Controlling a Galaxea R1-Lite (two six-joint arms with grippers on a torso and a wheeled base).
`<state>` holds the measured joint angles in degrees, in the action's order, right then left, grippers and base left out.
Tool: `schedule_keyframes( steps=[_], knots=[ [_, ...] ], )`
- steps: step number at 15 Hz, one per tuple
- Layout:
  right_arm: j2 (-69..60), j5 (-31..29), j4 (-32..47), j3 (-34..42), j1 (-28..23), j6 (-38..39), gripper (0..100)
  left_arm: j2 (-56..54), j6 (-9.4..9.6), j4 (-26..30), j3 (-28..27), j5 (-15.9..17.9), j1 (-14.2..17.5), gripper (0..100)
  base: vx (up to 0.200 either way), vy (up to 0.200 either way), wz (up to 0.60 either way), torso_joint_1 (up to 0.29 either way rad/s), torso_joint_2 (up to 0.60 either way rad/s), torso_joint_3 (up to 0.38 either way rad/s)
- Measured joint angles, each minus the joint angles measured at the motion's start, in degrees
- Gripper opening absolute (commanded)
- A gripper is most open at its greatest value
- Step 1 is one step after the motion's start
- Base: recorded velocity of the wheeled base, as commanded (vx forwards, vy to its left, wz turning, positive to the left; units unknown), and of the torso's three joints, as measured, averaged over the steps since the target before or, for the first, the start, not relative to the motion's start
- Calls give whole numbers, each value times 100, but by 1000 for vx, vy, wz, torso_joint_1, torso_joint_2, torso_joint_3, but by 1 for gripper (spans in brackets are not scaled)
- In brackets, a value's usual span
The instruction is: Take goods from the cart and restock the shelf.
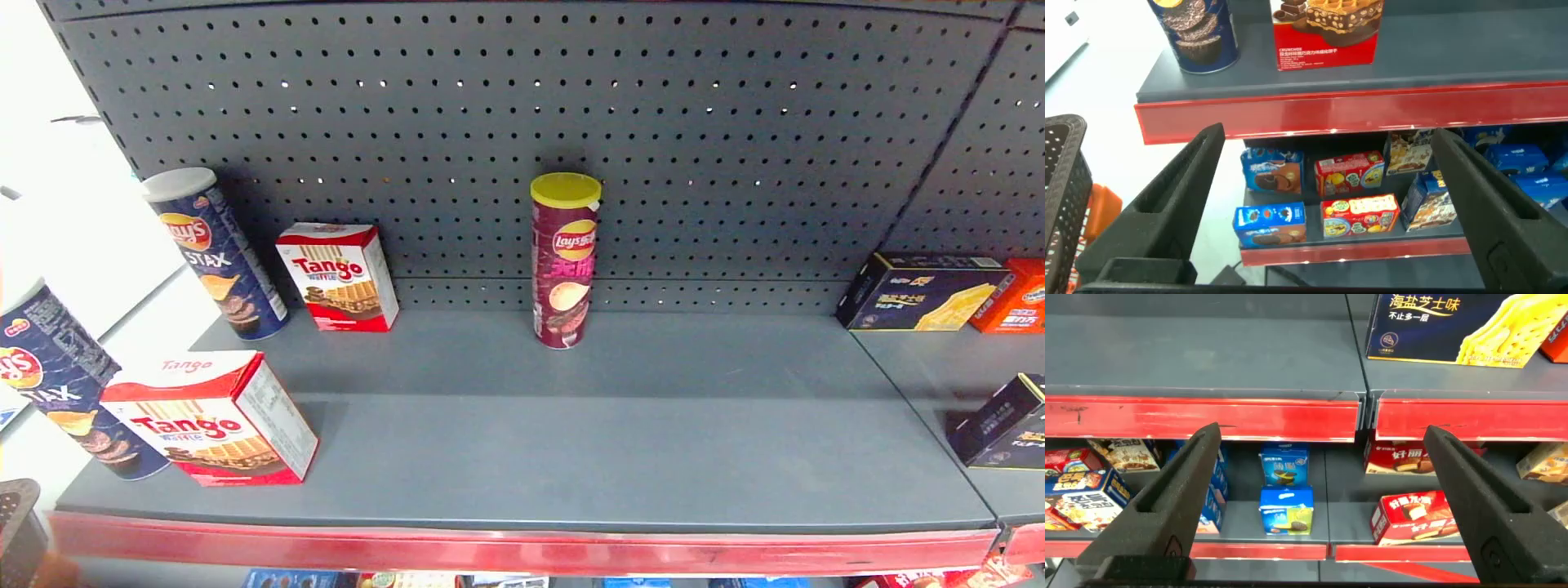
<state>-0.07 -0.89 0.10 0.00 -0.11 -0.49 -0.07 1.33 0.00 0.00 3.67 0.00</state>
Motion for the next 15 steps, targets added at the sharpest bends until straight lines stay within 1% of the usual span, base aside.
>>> schedule_keyframes(
  steps=[12, 15],
  knots=[
    [0, 0, 0, 0, 0, -2, 100, 0, 0, 0, 0, 2, 0, 100, 0, 0, 600, 4, 4, 1],
    [0, -1, 1, 0, 1, 13, 100, 0, 4, 0, 0, 5, 0, 100, 0, 0, 0, 0, 0, 0]
  ],
)
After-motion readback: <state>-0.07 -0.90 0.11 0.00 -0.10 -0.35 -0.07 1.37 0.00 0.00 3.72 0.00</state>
